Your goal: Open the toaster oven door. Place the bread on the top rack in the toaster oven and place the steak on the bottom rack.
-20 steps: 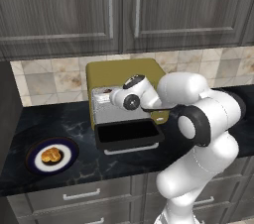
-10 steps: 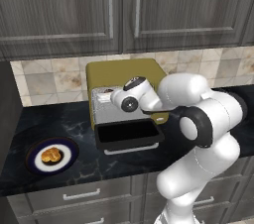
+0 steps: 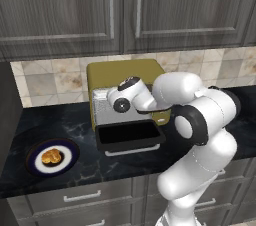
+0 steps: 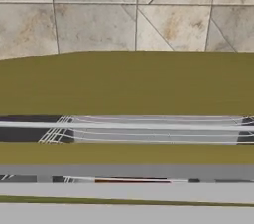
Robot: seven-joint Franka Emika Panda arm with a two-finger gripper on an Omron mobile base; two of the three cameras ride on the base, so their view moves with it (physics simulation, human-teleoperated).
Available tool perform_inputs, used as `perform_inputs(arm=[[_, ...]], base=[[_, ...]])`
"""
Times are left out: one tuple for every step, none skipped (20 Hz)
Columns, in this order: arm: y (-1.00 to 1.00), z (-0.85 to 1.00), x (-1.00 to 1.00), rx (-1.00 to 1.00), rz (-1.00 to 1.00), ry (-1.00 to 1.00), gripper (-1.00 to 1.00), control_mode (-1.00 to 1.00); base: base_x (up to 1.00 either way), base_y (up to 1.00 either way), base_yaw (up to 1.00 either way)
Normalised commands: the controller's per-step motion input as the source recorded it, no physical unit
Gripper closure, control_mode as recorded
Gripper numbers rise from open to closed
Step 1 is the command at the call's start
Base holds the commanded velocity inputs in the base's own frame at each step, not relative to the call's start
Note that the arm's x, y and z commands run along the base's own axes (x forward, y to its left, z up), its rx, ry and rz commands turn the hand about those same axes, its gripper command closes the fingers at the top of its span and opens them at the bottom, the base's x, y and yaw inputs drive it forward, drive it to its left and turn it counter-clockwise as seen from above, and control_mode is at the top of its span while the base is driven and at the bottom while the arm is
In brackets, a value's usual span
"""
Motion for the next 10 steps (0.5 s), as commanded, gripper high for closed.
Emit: perform_inputs(arm=[[-0.11, -0.38, 0.39, 0.00, -0.03, 0.01, -1.00, -1.00], [-0.11, -0.43, 0.40, 0.00, -0.02, 0.01, -1.00, -1.00], [-0.14, -0.37, 0.43, 0.00, -0.01, 0.00, -1.00, -1.00], [-0.14, -0.35, 0.43, 0.00, -0.01, 0.00, -1.00, -1.00], [-0.19, -0.32, 0.44, 0.00, -0.02, 0.00, -1.00, -1.00], [-0.25, -0.37, 0.36, 0.00, -0.01, 0.02, -1.00, -1.00], [-0.25, -0.41, 0.35, 0.00, -0.01, 0.04, -1.00, -1.00], [-0.29, -0.53, 0.23, 0.00, -0.01, 0.09, -1.00, -1.00], [-0.30, -0.56, 0.24, 0.00, -0.01, 0.11, -1.00, -1.00], [-0.29, -0.63, 0.29, 0.00, -0.01, 0.16, -1.00, -1.00]], base=[[0.00, 0.00, 0.00], [0.00, 0.00, 0.00], [0.00, 0.00, 0.00], [0.00, 0.00, 0.00], [0.00, 0.00, 0.00], [0.00, 0.00, 0.00], [0.00, 0.00, 0.00], [0.00, 0.00, 0.00], [0.00, 0.00, 0.00], [0.00, 0.00, 0.00]])
